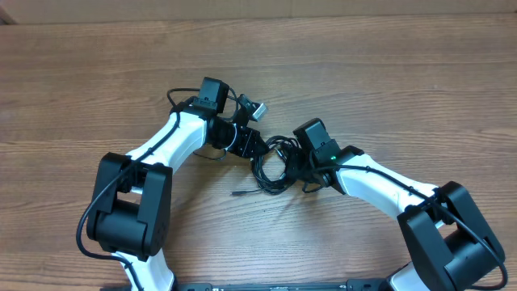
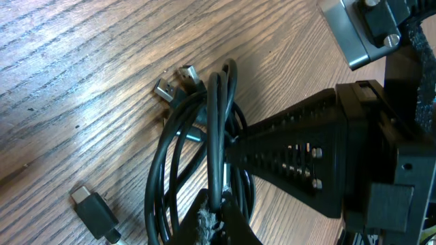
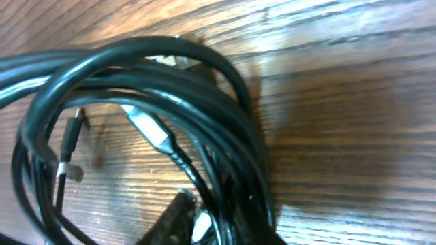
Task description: Untangle cables
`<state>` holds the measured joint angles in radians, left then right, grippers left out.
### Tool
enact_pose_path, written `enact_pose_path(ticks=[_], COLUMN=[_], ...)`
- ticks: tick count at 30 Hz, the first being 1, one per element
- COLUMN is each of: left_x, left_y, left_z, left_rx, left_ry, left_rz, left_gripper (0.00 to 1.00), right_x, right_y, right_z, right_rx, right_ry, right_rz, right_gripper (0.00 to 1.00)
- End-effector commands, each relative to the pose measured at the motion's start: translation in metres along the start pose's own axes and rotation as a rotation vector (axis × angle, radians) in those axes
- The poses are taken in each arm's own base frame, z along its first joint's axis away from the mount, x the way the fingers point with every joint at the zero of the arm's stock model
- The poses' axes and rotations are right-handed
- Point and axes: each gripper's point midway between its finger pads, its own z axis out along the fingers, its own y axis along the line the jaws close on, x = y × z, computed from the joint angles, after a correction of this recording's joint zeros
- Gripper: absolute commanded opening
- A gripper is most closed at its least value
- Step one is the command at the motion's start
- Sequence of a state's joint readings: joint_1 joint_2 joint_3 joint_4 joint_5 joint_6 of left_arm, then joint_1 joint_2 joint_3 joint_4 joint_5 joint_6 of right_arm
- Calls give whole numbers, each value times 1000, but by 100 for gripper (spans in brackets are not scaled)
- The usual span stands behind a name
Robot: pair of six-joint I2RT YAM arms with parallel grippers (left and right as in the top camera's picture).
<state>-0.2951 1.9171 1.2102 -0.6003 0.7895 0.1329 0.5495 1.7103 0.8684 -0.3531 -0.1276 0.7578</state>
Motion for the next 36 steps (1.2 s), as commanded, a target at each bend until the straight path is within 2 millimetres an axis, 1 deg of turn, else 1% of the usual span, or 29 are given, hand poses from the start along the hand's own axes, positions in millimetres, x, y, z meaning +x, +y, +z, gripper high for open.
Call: enact_pose_path(ticks=[1, 7, 8, 10, 12, 16, 21, 29, 36], left_x=[3, 3, 3, 3, 3, 3, 3, 3, 4], left_y=[-4, -4, -4, -4, -4, -4, -4, -4, 0], left_z=[5, 5, 5, 5, 5, 5, 5, 5, 4], left_rx=[26, 26, 27, 27, 27, 27, 27, 26, 4], left_ry=[10, 10, 10, 10, 10, 10, 11, 11, 12], left_rz=[-5, -5, -5, -5, -5, -5, -5, -5, -7], left_gripper=[4, 4, 4, 4, 4, 4, 4, 4, 4], right_x=[5, 6, 6, 8, 8, 1, -4, -2, 9], right_y=[15, 17, 19, 30, 34, 29, 26, 21, 7], right_z=[2, 2, 2, 1, 1, 2, 3, 9, 18], right_rx=[-43, -52, -61, -110, -118, -81, -58, -38, 11], right_ry=[29, 32, 34, 43, 32, -15, -42, -33, 19], right_rz=[-21, -31, -47, -106, -127, -131, -129, -118, -16], right_gripper=[21, 21, 21, 21, 21, 25, 25, 29, 29])
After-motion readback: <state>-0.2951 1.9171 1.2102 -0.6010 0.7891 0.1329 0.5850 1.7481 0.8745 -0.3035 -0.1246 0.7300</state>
